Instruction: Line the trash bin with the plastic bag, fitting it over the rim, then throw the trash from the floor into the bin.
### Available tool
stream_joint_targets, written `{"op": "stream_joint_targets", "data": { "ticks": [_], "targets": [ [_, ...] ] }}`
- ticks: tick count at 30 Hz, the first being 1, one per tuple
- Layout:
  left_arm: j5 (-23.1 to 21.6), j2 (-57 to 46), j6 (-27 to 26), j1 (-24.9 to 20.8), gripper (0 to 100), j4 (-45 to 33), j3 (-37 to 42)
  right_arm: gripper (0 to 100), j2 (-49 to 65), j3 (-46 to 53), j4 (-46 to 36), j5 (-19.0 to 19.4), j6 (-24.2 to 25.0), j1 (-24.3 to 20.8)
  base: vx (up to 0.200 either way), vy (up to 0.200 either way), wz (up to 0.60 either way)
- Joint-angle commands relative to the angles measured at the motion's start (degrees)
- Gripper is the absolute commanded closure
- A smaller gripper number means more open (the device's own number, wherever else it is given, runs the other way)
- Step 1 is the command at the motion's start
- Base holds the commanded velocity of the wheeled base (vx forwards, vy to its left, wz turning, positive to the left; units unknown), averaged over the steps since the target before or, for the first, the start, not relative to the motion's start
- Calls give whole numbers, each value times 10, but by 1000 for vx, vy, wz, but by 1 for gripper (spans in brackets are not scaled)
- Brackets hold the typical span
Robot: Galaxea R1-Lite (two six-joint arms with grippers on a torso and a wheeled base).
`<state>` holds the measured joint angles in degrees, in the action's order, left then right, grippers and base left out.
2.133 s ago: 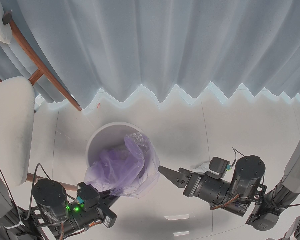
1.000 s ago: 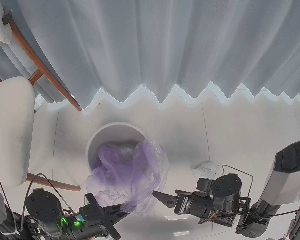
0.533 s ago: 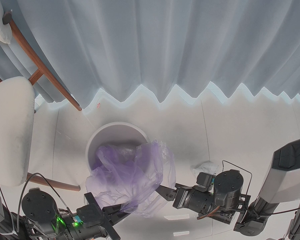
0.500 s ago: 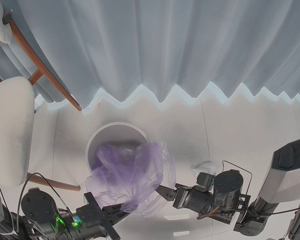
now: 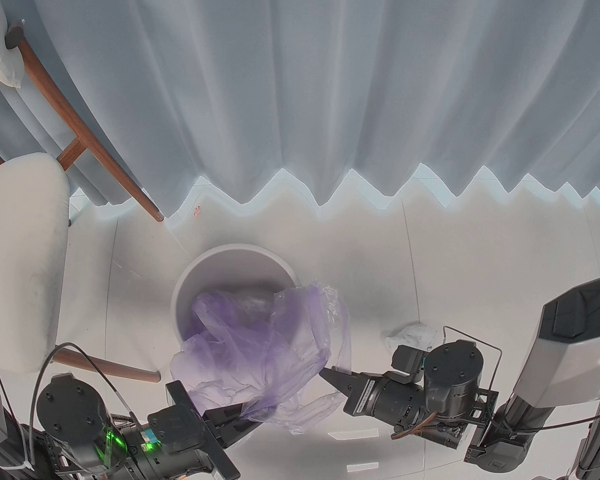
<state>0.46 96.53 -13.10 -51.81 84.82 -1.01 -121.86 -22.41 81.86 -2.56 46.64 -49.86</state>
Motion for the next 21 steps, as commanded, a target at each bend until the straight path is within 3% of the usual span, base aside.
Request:
{"op": "stream_joint_targets", "data": {
  "ticks": [1, 11, 21],
  "targets": [
    [-5, 2, 0, 0, 100, 0, 10, 100, -1, 1, 1, 0, 3, -9, 0, 0, 0],
    [-10, 6, 8, 16, 100, -6, 10, 100, -17, -4, 79, -20, -10, -7, 0, 0, 0],
    [-6, 15, 8, 24, 100, -8, 10, 100, -20, -8, 81, -25, -12, 3, 0, 0, 0]
  ]
}}
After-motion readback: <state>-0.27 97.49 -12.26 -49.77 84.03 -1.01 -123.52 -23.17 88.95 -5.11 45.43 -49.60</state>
